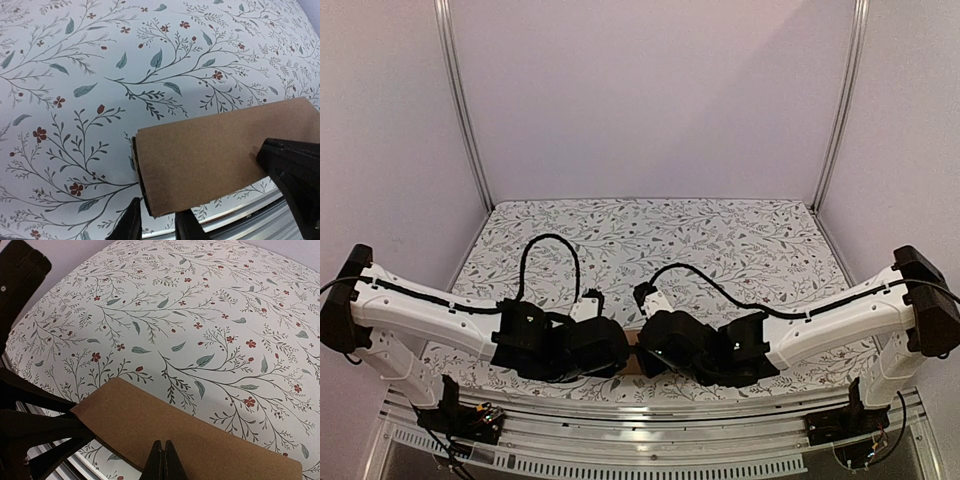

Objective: Fold the paper box

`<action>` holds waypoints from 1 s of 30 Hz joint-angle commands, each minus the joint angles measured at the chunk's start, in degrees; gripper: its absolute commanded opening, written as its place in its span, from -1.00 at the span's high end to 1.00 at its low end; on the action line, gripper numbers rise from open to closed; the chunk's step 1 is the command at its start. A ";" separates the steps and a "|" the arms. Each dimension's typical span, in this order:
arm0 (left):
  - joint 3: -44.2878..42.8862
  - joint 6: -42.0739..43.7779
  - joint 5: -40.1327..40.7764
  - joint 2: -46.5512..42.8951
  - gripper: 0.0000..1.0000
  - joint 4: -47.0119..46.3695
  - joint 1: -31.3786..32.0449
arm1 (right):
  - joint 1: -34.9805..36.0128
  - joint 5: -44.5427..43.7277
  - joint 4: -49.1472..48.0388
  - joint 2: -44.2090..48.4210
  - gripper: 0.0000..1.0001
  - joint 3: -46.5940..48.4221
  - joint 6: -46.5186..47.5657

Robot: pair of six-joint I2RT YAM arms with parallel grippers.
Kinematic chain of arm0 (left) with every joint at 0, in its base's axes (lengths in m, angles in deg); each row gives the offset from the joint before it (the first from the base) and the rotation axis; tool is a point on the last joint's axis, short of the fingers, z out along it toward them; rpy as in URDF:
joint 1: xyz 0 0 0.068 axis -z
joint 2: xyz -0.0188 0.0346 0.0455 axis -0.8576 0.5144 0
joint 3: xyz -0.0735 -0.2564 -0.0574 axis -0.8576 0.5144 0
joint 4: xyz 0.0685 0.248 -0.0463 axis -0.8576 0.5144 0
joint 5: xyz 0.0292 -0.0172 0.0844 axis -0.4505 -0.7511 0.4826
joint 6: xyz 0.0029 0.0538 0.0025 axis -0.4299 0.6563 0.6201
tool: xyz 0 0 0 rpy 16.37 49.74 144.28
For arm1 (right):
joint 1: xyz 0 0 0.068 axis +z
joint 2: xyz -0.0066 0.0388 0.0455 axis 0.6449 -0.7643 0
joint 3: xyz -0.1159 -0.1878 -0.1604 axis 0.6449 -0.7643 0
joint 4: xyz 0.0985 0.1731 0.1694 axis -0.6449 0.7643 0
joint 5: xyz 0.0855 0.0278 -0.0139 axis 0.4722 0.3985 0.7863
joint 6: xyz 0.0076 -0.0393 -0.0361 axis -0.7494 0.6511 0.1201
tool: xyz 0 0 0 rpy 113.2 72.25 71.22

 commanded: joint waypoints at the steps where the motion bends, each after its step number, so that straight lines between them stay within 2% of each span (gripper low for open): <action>1: 0.55 0.36 -2.09 -1.10 0.48 0.95 0.98 | 0.36 -1.08 0.57 -2.52 1.00 -2.56 -1.84; 7: 3.12 2.27 -5.55 -4.88 0.32 -0.12 1.07 | 0.47 -0.79 -0.40 -3.49 1.00 -4.11 -3.13; 14: 6.72 7.72 -7.26 -11.94 0.23 -4.25 1.04 | 0.47 0.23 -2.09 -4.26 1.00 -6.14 -4.31; 15: 6.83 8.57 -7.21 -13.01 0.27 -4.73 0.85 | 0.53 0.38 -2.22 -4.26 1.00 -6.31 -4.36; 20: 7.67 12.76 -9.11 -16.72 0.93 -7.75 -3.06 | 0.54 1.06 -2.38 -4.78 1.00 -6.79 -4.55; 21: 7.72 13.69 -9.97 -16.98 1.00 -8.52 -4.14 | 0.50 1.07 -2.39 -4.82 1.00 -6.79 -4.51; 30: 6.62 19.06 -14.35 -13.13 1.00 -13.76 -9.95 | 0.65 1.35 -2.51 -5.14 1.00 -6.71 -4.64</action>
